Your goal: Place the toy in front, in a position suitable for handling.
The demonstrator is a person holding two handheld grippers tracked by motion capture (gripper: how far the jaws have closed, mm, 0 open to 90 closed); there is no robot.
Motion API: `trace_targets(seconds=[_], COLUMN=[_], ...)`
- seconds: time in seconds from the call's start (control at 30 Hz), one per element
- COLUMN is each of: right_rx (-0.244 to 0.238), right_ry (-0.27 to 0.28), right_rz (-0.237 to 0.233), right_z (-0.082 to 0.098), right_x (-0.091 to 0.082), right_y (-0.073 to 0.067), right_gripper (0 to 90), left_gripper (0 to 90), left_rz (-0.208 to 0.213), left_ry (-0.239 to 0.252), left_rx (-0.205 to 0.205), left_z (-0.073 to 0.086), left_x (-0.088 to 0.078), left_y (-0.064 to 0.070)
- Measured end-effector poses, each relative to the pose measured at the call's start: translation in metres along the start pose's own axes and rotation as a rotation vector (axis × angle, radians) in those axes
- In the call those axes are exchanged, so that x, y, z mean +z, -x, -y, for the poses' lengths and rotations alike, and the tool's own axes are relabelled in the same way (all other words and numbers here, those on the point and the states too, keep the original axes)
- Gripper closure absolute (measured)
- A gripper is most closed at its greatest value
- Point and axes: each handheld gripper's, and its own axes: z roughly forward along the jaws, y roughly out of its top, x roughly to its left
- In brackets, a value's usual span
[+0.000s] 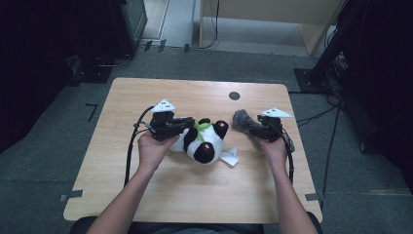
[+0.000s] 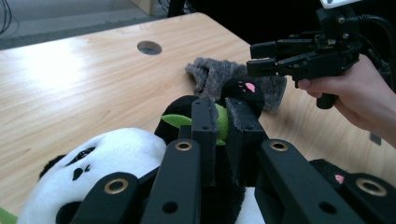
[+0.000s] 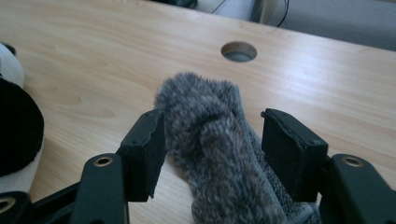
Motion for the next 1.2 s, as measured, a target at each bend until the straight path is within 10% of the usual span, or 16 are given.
trace_targets(seconds=[0.8, 1.2], right_rx=[-0.020, -0.003], right_ry=[-0.098, -0.176], right_rz=[-0.015, -0.039], right_z=[0.011, 0.013], right_x=[0.023, 0.028], right_y=[0.013, 0.018], right_gripper=[51.8, 70.4], left_gripper=[43.1, 30.1], left_rz=[0.073, 0.028], left_ry=[-0.004, -0.019], left_rx=[0.036, 0.074], left_z=[0.011, 0.022], left_x=[-0.018, -0.034], left_y=[-0.017, -0.037])
